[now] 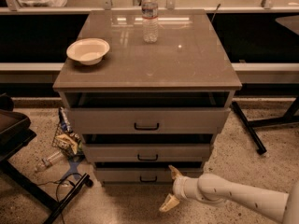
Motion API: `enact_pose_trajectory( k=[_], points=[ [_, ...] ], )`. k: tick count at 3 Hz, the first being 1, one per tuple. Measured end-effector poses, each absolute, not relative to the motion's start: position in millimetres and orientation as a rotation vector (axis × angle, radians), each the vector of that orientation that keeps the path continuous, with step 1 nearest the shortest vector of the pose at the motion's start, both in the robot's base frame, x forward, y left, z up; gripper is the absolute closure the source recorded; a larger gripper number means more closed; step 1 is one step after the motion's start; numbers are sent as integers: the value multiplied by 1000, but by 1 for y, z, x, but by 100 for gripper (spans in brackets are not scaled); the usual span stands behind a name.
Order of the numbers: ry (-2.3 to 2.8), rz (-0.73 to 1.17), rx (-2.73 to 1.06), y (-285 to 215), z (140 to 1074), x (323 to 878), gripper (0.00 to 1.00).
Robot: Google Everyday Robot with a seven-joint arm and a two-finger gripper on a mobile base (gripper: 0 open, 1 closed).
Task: Open bottom drawer
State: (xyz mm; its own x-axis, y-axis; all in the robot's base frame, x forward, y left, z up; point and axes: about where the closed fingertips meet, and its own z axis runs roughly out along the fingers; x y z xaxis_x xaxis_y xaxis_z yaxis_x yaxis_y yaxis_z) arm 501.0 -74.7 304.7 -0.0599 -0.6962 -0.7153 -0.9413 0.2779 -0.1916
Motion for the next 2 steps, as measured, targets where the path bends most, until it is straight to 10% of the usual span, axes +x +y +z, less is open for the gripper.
enact_pose_trajectory(
  k=[2],
  points=[
    [1868,421,-1527,-69,254,548,0]
  ],
)
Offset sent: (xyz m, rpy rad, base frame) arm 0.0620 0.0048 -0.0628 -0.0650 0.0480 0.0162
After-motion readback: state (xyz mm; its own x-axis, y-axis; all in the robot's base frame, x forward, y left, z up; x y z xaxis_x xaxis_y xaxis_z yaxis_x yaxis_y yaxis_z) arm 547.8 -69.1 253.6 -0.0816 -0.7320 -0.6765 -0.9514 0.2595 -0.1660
